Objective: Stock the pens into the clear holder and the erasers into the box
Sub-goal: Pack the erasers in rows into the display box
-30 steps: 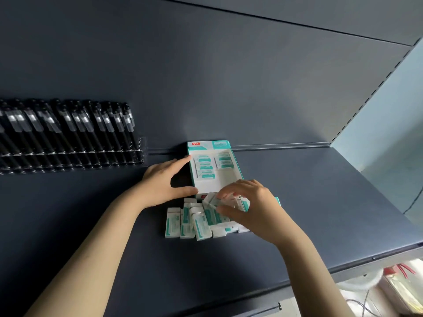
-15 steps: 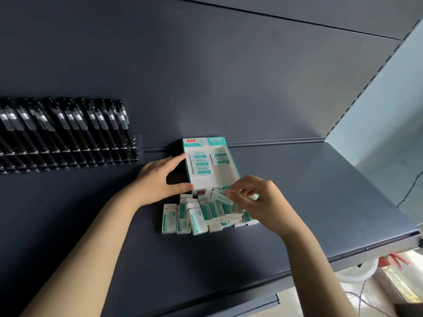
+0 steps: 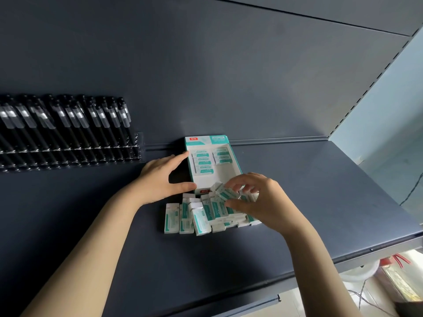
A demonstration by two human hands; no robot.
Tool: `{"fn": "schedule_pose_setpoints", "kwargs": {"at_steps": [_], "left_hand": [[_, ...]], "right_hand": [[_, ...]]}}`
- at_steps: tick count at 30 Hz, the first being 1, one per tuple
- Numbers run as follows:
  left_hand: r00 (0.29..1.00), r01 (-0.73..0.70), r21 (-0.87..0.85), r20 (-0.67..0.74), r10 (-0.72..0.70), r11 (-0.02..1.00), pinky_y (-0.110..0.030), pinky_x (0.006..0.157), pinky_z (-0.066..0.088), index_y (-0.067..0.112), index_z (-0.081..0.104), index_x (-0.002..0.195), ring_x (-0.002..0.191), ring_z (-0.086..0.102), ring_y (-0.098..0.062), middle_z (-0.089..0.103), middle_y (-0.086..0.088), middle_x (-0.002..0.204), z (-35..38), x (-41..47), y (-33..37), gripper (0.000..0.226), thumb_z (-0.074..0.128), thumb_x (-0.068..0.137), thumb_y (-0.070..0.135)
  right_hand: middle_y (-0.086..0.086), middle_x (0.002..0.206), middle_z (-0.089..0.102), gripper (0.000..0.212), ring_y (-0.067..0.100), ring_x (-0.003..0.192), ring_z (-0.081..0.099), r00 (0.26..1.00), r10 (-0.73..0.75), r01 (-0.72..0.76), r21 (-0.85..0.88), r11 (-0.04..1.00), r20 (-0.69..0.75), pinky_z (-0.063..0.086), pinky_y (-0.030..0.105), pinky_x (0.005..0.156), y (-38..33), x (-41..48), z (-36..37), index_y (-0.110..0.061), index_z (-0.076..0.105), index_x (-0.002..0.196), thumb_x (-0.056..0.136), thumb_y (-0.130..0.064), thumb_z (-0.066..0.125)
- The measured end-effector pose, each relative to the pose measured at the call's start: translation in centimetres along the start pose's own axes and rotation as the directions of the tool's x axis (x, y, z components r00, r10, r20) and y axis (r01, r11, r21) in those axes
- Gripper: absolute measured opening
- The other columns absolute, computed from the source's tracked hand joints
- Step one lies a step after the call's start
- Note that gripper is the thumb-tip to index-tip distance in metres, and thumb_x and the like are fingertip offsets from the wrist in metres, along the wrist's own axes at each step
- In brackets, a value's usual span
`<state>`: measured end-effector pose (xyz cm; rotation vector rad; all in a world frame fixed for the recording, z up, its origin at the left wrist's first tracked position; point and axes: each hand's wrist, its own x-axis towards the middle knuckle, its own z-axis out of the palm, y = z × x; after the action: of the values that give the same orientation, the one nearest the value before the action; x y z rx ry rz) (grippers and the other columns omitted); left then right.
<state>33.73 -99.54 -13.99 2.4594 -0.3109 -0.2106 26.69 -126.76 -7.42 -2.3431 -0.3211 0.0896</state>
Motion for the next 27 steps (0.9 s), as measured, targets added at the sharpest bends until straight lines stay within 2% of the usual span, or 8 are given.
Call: {"fn": "schedule_pose_setpoints", "kwargs": {"at_steps": [5, 8, 11, 14, 18, 22, 25, 27], "left_hand": [[1.000, 0.008, 0.015, 0.006, -0.008, 1.000, -0.044, 0.119, 0.018, 0.057, 0.011, 0.147, 0.146, 0.025, -0.018, 0.029, 0.007, 0.159, -0.2, -0.2, 0.3, 0.111, 0.041, 0.050, 0.100], [1.000, 0.013, 0.031, 0.016, -0.013, 0.999, -0.039, 0.119, 0.014, 0.052, 0.014, 0.150, 0.147, 0.020, -0.018, 0.028, 0.004, 0.159, -0.4, -0.5, 0.9, 0.110, 0.041, 0.051, 0.093], [0.999, 0.023, 0.019, 0.029, -0.023, 1.000, -0.037, 0.119, 0.012, 0.052, 0.013, 0.150, 0.147, 0.017, -0.018, 0.026, 0.004, 0.160, -0.8, -0.8, 1.4, 0.111, 0.044, 0.051, 0.093], [0.998, 0.041, 0.011, 0.052, -0.042, 0.999, -0.034, 0.116, 0.009, 0.050, 0.014, 0.150, 0.148, 0.011, -0.018, 0.021, 0.003, 0.161, -1.1, -1.2, 2.1, 0.104, 0.049, 0.058, 0.083], [0.996, 0.064, 0.004, 0.068, -0.064, 0.998, -0.036, 0.117, 0.011, 0.054, 0.013, 0.149, 0.148, 0.011, -0.019, 0.020, 0.006, 0.161, -1.1, -1.1, 1.9, 0.107, 0.045, 0.052, 0.088], [0.997, 0.040, 0.016, 0.068, -0.041, 0.999, -0.038, 0.119, 0.012, 0.053, 0.013, 0.149, 0.148, 0.014, -0.016, 0.023, 0.008, 0.160, -1.0, -0.8, 1.5, 0.107, 0.042, 0.053, 0.089], [0.996, 0.041, 0.016, 0.076, -0.042, 0.999, -0.039, 0.119, 0.013, 0.052, 0.013, 0.149, 0.147, 0.014, -0.017, 0.023, 0.010, 0.160, -1.0, -0.7, 1.4, 0.107, 0.043, 0.053, 0.089], [0.997, 0.043, 0.010, 0.070, -0.044, 0.999, -0.040, 0.119, 0.013, 0.054, 0.013, 0.149, 0.147, 0.014, -0.017, 0.023, 0.011, 0.160, -0.9, -0.7, 1.3, 0.106, 0.044, 0.054, 0.089]], "right_hand": [[-0.023, 0.088, 0.064, 0.021, 0.000, 0.081, 0.057, 0.988, -0.048, 0.044, -0.031, 0.999, -0.148, 0.046, 0.010, 0.068, 0.1, 1.5, -0.5, -0.030, 0.070, 0.095, 0.080, -0.019, 0.079], [-0.018, 0.087, 0.063, 0.015, 0.000, 0.079, 0.058, 0.977, -0.073, 0.054, -0.099, 0.994, -0.201, 0.046, 0.008, 0.065, 0.4, 3.5, -1.0, -0.024, 0.075, 0.094, 0.082, -0.015, 0.077], [-0.008, 0.094, 0.070, 0.016, 0.007, 0.079, 0.060, 0.980, -0.102, 0.064, -0.217, 0.974, -0.170, 0.049, 0.011, 0.071, 0.9, 5.7, -1.4, -0.020, 0.076, 0.093, 0.082, -0.009, 0.074], [-0.002, 0.098, 0.070, 0.014, 0.012, 0.080, 0.059, 0.991, -0.116, 0.090, -0.306, 0.948, -0.069, 0.044, 0.005, 0.071, 0.9, 7.0, -1.3, -0.016, 0.077, 0.093, 0.083, -0.007, 0.072], [0.000, 0.106, 0.070, 0.015, 0.015, 0.087, 0.061, 0.991, -0.136, 0.131, -0.377, 0.917, 0.015, 0.054, 0.031, 0.085, 1.0, 8.0, -0.6, -0.016, 0.076, 0.096, 0.085, -0.007, 0.070], [0.002, 0.107, 0.067, 0.015, 0.014, 0.083, 0.058, 0.970, -0.243, 0.233, -0.414, 0.880, 0.030, 0.056, 0.031, 0.081, 1.6, 8.6, -0.7, -0.016, 0.077, 0.094, 0.083, -0.007, 0.073], [0.002, 0.101, 0.068, 0.012, 0.016, 0.084, 0.058, 0.958, -0.284, 0.275, -0.442, 0.854, 0.048, 0.049, 0.025, 0.082, 2.4, 8.9, -0.6, -0.014, 0.075, 0.090, 0.081, -0.006, 0.074], [0.000, 0.096, 0.069, 0.009, 0.024, 0.089, 0.058, 0.951, -0.308, 0.281, -0.496, 0.821, 0.030, 0.040, 0.029, 0.082, 3.2, 9.0, -0.3, -0.016, 0.073, 0.086, 0.079, -0.011, 0.075]]}}
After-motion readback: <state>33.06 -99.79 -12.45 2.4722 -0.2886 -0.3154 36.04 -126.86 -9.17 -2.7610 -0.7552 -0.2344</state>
